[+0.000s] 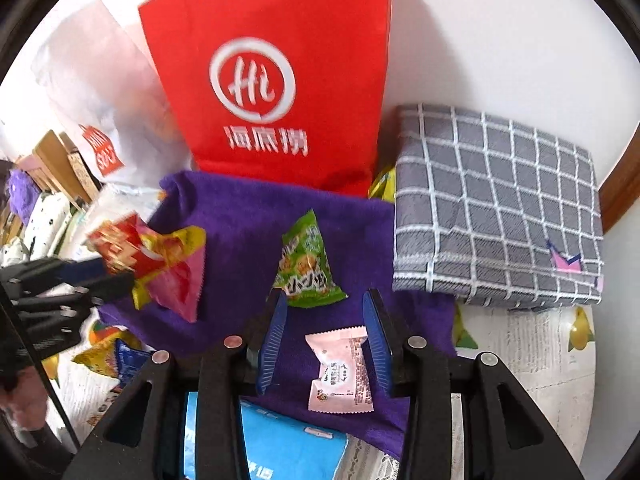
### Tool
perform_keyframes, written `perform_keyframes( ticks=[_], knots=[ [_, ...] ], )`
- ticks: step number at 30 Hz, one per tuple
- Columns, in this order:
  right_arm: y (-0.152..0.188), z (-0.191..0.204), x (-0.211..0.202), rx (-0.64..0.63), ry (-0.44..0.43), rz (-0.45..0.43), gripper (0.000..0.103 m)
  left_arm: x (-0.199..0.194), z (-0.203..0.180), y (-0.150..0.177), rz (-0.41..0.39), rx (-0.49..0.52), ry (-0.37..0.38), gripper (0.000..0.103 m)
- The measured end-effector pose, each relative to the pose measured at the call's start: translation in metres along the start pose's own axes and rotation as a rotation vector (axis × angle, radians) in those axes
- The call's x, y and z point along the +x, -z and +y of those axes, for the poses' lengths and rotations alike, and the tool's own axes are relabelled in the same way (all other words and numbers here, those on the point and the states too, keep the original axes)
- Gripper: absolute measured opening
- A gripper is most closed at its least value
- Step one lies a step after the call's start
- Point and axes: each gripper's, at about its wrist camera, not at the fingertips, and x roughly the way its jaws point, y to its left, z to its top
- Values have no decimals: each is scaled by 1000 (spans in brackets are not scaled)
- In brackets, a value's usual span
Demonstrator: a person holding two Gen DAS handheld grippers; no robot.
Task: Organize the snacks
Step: 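Lower both packets onto the purple towel and open both tools, then withdraw both tools from the towel back toward the snack pile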
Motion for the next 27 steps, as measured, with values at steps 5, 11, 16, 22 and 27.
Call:
perform_keyframes(
  ticks=[5,11,16,22,27],
  knots=[
    [-2,4,-15,-6,-11,-45,43,11,0,2,38,-9,-18,36],
    [-1,5,-16,-9,-15,-44,43,17,-2,3,51,-9,-23,37],
    [0,4,-19,5,-23,-57,43,11,-3,-1,19,-12,15,43],
    [0,8,-24,-6,-15,-74,43,0,-6,-2,-13,0,14,54],
    [1,17,-37,-28,-26,-107,43,-14,-9,1,-38,22,2,54]
  ],
)
